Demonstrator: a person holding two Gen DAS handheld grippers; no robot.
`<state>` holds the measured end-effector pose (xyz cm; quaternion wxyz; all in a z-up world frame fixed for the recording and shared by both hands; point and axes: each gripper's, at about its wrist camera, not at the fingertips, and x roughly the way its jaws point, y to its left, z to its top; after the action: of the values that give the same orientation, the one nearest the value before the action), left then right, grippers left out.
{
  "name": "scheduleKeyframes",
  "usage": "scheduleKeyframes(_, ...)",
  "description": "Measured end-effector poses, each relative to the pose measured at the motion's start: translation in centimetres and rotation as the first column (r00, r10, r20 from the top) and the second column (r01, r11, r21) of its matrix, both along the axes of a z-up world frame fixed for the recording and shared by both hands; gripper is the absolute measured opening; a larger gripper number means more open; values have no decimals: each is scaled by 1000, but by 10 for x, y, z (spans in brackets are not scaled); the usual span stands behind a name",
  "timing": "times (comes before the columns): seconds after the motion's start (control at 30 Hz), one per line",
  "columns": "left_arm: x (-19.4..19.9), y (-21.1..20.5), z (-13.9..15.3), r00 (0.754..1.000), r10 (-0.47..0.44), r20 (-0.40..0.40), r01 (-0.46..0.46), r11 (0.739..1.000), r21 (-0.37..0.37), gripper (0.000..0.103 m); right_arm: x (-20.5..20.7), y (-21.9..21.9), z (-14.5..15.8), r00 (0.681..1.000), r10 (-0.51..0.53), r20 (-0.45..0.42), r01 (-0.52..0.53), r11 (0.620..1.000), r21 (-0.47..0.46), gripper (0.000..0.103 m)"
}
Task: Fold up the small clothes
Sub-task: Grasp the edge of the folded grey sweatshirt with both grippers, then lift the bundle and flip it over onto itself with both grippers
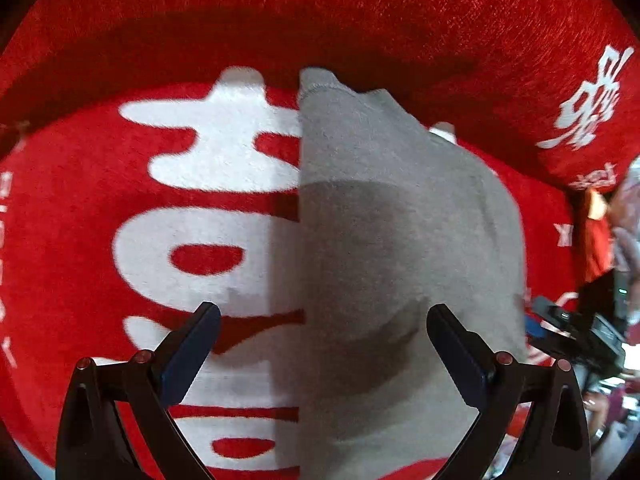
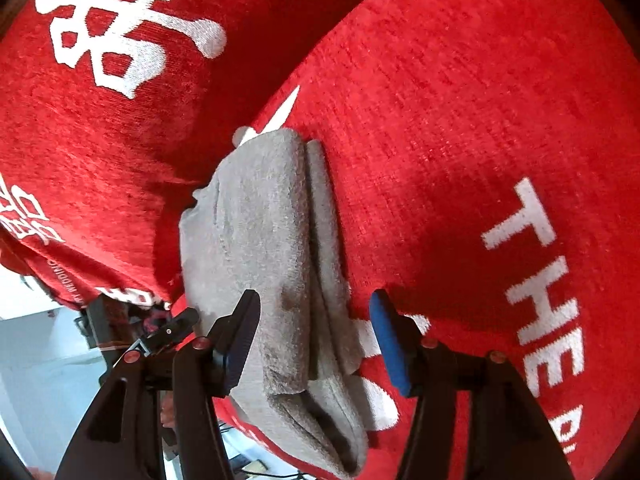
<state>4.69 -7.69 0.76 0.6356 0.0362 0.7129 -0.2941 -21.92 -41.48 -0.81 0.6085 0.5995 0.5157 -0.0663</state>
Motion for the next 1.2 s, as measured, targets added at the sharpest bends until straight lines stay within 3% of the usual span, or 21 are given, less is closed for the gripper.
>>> scheduleKeyframes(0.23, -1, -11, -16, 993, -50, -107, 41, 995, -86, 103, 7, 4, -17, 999, 33, 43, -36, 995, 89, 62)
scheduleKeyframes(0.43, -12, -41, -27, 986, -109, -127, 95, 990, -109, 103, 28, 13, -22, 990, 103, 92, -112, 988, 102, 62)
scheduleKeyframes(0.63, -15, -55, -28, 985, -146, -94, 138, 986, -89, 102, 48, 20, -26, 982, 128, 136, -143, 984, 107, 65)
scheduleKeyframes(0.77, -15, -49, -22, 991, -124, -60, 119, 990, -74, 79, 51, 33, -30, 989, 86, 120, -106, 980, 169, 61)
scheduleKeyframes(0.83, -12, -41, -17, 993, -100, -63, 94, 991, -94, 68, 55, 41, -29, 990, 102, 95, -116, 980, 163, 40)
scheduleKeyframes(0.9, -8, -34, -13, 993, -76, -88, 64, 989, -134, 53, 53, 42, -23, 991, 73, 109, -92, 979, 181, 34)
scheduleKeyframes(1.0, -6, -26, -4, 991, -75, -110, 54, 981, -185, 49, 50, 47, -11, 990, 31, 139, -59, 977, 204, 32)
scheduleKeyframes(1.2, -16, -11, 34, 991, -116, -62, 98, 965, -245, 49, 50, 70, 12, 984, -16, 176, -28, 970, 242, 32)
